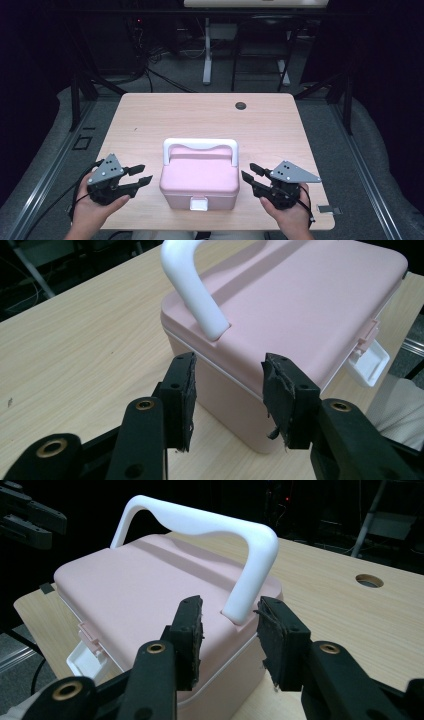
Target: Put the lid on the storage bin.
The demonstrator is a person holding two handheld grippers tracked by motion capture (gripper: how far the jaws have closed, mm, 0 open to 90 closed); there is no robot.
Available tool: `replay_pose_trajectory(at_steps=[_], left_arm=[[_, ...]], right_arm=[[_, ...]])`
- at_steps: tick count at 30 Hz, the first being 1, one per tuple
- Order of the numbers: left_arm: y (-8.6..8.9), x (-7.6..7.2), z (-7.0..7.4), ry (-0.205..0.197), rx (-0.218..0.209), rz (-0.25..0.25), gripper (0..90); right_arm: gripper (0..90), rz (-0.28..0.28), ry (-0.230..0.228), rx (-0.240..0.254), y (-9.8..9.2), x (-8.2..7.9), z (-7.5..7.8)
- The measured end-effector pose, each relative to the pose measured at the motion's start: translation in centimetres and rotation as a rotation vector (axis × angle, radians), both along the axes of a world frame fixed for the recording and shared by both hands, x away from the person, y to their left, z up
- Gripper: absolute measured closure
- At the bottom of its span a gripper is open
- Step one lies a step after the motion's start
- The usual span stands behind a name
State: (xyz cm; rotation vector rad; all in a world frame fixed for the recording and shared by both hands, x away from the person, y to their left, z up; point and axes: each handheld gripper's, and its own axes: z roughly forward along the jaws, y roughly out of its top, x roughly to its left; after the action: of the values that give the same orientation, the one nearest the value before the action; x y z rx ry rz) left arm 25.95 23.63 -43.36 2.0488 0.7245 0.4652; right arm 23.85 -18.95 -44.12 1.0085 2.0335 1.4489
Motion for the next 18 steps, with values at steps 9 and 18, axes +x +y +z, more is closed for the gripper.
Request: replay_pose_trajectory(at_steps=[9, 18], left_arm=[[0.0, 1.7, -0.4, 0.009, -0.021, 0.032, 53.1], [0.4, 5.1, -1.0, 0.021, -0.034, 0.103, 50.8]], right_arm=[[56.6, -0.006, 0.041, 0.010, 0.0, 1.4, -0.7], [51.5, -0.023, 0.058, 0.023, 0.4, 3.7, -0.5]])
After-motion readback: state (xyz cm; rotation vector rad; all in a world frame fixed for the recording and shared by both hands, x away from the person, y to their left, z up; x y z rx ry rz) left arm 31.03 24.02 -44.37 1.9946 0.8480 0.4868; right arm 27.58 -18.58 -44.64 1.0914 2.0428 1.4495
